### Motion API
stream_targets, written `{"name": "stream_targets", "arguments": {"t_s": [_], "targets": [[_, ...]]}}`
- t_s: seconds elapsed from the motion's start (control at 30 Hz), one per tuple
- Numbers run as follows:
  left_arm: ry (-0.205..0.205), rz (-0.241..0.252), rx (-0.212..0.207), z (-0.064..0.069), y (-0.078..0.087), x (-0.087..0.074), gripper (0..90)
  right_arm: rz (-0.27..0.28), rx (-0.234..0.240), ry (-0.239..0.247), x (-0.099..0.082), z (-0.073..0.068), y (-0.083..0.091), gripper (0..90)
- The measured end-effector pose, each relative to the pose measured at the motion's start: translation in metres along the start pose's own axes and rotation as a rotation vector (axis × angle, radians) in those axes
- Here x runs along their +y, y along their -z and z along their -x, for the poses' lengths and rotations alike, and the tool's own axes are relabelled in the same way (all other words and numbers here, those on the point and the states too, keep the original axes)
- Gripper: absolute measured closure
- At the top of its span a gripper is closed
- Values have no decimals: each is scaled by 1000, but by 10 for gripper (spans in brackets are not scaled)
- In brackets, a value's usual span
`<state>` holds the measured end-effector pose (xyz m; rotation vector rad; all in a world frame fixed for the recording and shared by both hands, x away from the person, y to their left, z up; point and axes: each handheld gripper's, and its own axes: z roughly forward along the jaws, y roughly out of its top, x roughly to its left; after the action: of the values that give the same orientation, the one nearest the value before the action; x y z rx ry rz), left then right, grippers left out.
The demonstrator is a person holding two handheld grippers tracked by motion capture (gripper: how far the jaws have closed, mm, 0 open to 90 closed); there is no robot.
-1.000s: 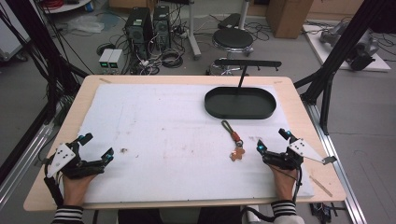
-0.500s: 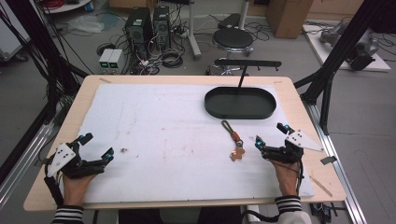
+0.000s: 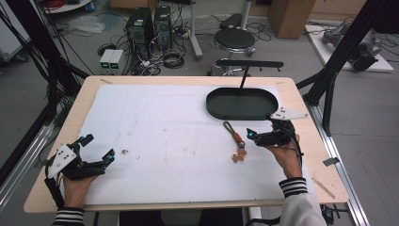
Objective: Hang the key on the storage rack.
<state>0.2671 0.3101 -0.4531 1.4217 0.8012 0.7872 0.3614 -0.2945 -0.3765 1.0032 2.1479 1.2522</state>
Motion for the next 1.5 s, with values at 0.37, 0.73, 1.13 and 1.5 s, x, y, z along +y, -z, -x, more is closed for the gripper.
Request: {"name": "stream_targets", "arguments": {"t_s": [0.37,0.73,1.13,1.5], "targets": [[0,-2,1,0,0,0,17,-204,41,39,21,-2,-29,4],[3,-6,-1,-1,0,0,17,-398,56,63,29,-5,-59,5],[5,-13,0,-1,-1,0,17,-550,62,77,32,-9,-85,38],[9,-18,2,-1,-1,1,17,-675,32,80,27,-15,-101,65]]}}
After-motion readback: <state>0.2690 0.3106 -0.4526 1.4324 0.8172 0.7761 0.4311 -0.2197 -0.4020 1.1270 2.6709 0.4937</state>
